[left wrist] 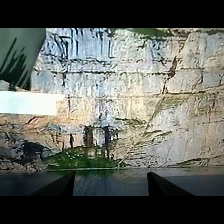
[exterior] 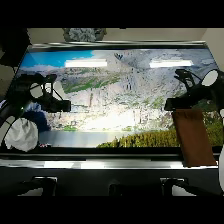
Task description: Fold the shirts.
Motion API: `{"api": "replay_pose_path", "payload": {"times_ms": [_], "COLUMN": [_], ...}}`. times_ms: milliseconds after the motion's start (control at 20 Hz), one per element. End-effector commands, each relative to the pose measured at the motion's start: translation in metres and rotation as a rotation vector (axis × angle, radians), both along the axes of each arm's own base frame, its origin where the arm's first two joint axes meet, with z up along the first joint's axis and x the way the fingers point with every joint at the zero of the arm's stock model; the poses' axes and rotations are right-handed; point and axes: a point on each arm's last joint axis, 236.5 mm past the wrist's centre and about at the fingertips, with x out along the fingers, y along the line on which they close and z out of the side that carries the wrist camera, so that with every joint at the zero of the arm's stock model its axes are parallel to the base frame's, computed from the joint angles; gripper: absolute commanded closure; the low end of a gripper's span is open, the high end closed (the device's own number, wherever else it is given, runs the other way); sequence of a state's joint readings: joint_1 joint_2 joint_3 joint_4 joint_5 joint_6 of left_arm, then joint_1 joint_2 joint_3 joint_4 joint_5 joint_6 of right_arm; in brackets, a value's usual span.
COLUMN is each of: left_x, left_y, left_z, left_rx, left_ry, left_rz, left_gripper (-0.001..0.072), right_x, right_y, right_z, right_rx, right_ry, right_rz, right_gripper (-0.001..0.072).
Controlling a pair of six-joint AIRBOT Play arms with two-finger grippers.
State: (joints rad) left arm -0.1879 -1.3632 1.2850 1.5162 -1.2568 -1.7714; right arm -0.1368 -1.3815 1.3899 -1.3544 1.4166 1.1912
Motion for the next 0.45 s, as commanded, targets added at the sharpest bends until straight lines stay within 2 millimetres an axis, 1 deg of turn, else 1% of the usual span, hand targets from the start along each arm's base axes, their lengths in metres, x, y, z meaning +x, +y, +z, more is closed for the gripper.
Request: {"api": "replay_pose_path", "payload": {"times_ms": [0,400], "left_x": [-0.0006,-0.0005], "left_y": [-0.0013,-0.0012], "left_z": [-0.0024,-0.0048], "left_rx": [-0.008,-0.007], "left_ry": [-0.001,0.005], "left_rz": [0.010,0.010], "left_gripper": [0.0166,0.0166], "right_x": [-0.0026,-0.0024], "right_y": [0.0030,0.0030], "right_z": [-0.0023,-0.0023], "right_rx": [0.002,0.002], "right_ry": [0.016,0.015], "right_rz": [0.007,0.007], "right_gripper": [0.0083,0.0083]}}
